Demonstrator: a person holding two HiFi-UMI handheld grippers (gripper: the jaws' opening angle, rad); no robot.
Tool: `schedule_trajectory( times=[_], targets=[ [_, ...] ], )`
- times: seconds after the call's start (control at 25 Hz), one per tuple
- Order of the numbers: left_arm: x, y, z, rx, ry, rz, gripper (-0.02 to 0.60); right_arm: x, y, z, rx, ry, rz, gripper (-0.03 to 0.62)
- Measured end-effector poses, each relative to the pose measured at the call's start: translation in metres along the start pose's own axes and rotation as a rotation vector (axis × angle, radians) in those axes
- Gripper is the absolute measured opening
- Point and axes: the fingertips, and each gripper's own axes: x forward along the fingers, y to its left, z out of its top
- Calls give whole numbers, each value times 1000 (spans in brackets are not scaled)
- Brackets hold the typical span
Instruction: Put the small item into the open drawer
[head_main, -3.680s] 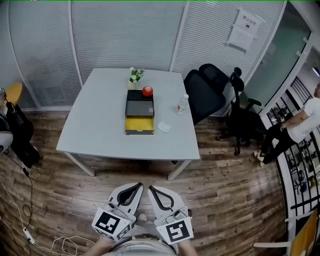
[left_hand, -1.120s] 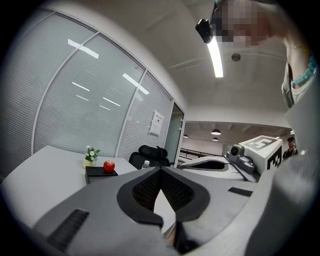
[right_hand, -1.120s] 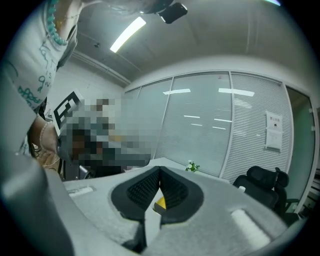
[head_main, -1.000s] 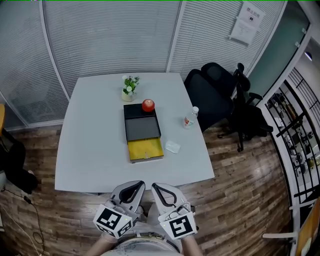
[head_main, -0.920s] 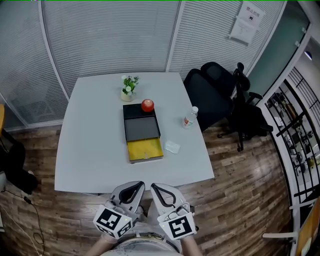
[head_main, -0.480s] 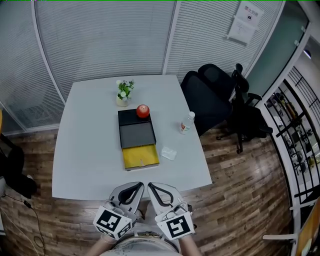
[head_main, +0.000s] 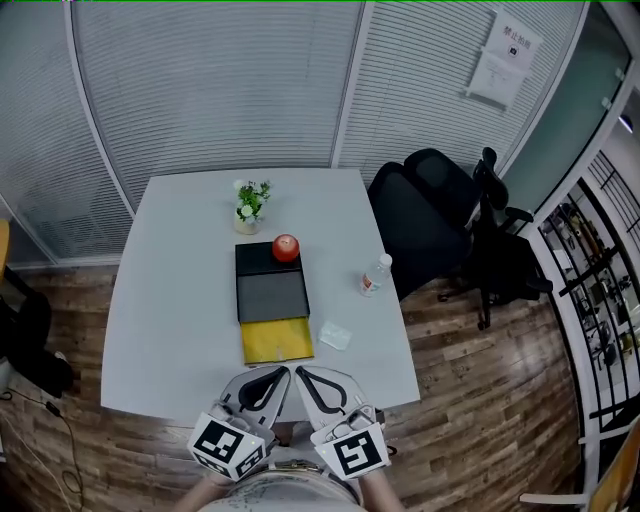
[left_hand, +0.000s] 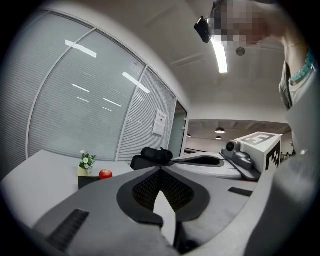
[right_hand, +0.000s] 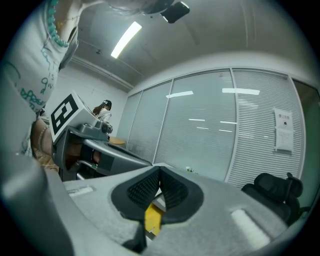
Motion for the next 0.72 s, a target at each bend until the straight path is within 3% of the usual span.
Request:
schedule_trajectory(
  times=[0.24,0.4,0.72],
  targets=[
    [24,12,5,3,-4,45,-3,14,-25,1,-7,-14,50,3],
    [36,15,6,59,1,94,-3,19,-38,-3,-8,-20,85,3],
    [62,17,2,43,-4,162,-3,24,-61,-13,-13,-46,159,3]
  ],
)
